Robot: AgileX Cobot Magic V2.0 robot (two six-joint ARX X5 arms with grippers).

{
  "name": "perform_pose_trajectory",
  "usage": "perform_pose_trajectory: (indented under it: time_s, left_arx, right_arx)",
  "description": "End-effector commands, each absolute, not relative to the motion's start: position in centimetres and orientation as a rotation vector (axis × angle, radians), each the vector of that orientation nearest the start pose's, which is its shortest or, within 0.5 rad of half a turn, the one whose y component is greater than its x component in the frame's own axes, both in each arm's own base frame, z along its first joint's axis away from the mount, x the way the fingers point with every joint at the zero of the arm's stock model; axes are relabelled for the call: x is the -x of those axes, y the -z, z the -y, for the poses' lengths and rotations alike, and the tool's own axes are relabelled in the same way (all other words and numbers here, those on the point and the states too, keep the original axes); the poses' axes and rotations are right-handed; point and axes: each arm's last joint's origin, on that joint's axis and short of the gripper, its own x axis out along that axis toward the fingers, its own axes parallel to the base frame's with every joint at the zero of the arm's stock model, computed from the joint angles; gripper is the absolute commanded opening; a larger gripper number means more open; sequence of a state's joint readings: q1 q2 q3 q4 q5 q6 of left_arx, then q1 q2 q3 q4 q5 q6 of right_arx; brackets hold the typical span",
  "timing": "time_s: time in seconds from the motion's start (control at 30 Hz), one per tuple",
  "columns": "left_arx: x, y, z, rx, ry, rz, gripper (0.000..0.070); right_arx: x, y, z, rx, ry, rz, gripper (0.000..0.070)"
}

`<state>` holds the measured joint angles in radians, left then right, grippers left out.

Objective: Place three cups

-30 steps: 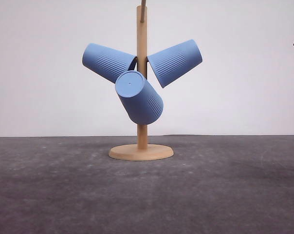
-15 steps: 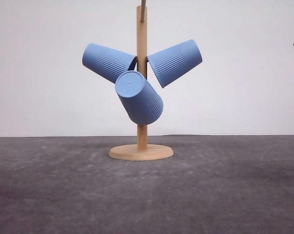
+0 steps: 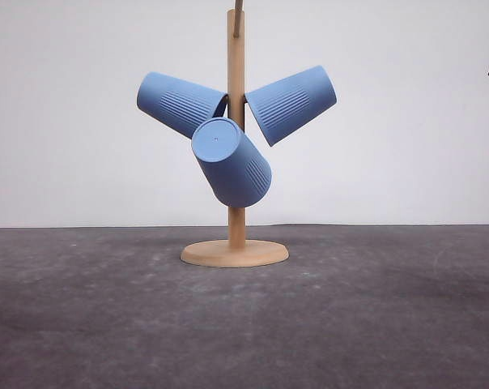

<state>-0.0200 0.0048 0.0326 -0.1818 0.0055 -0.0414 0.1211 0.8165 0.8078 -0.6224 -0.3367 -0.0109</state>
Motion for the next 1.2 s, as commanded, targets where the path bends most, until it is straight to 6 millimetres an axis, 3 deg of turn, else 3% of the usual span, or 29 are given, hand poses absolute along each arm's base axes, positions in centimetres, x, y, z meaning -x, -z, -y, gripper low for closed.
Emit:
perform_pose_trajectory:
  time_s: [0.0, 0.3, 0.5, 0.63, 0.77, 0.97, 1.17]
  left_arx:
    - [-9.6, -15.0, 0.2, 0.034, 0.024, -0.178, 0.0000]
    - [-9.6, -15.0, 0.2, 0.034, 0.024, -0.178, 0.0000]
    - [-9.6, -15.0, 0.2, 0.034, 0.024, -0.178, 0.0000]
    - [-9.6, -14.9, 0.2, 0.034, 0.024, -0.179, 0.0000]
    - [-9.6, -14.9, 0.2, 0.034, 0.024, -0.179, 0.0000]
    - [-9.6, -14.9, 0.2, 0.034, 0.024, -0.179, 0.0000]
    - [-9.6, -14.9, 0.2, 0.034, 0.024, -0.179, 0.0000]
  right_arx:
    - [-16.0, -30.2, -2.9, -0.052, -0.448, -0.612, 0.0015]
    - [-16.0, -30.2, -2.9, -0.052, -0.448, -0.612, 0.0015]
    - [-15.9, -29.6, -2.6, 0.106, -0.371, -0.519, 0.0015]
    - [-15.5, -26.7, -2.1, 0.128, -0.258, -0.338, 0.0015]
    - [-13.6, -22.7, -1.2, 0.132, -0.141, -0.220, 0.0015]
    - [-11.0, -17.7, 0.1, 0.067, 0.047, -0.180, 0.0015]
    - [-10.2, -15.0, 0.4, -0.010, 0.087, -0.183, 0.0015]
